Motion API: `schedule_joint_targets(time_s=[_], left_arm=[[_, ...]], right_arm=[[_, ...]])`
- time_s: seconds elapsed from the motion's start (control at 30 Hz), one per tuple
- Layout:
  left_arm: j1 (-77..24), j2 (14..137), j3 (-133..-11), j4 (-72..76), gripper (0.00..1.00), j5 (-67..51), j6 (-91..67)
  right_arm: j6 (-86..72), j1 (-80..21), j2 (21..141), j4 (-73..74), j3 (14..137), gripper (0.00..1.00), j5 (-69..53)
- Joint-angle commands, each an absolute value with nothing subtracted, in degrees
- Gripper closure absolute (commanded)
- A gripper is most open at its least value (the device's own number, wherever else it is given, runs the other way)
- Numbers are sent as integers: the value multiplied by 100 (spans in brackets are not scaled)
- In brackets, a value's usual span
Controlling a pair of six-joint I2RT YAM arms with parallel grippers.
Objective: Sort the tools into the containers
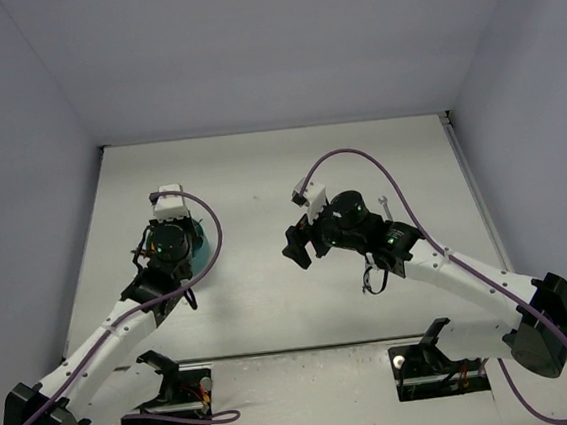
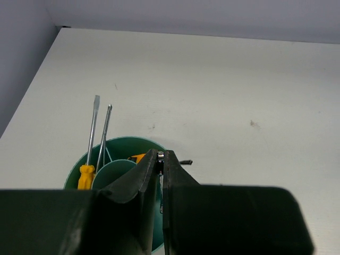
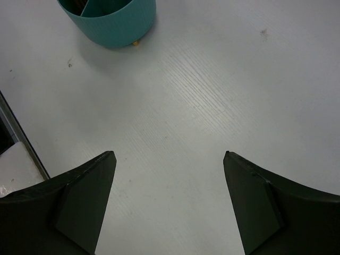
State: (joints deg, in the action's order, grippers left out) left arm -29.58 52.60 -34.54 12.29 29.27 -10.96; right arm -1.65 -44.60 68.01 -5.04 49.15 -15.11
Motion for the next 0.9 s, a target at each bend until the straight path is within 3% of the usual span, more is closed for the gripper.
schedule_joint_targets(time_s=[0.0, 0.87], left_arm=[[-2987, 5292, -3869, 1380, 99, 2706, -1086], [-2753, 6195, -3489, 1770, 99, 2240, -1035]], right_arm=[[-203, -4421, 6688, -923, 4922, 20, -1565], [-202, -4430, 6574, -964, 4844, 20, -1564]])
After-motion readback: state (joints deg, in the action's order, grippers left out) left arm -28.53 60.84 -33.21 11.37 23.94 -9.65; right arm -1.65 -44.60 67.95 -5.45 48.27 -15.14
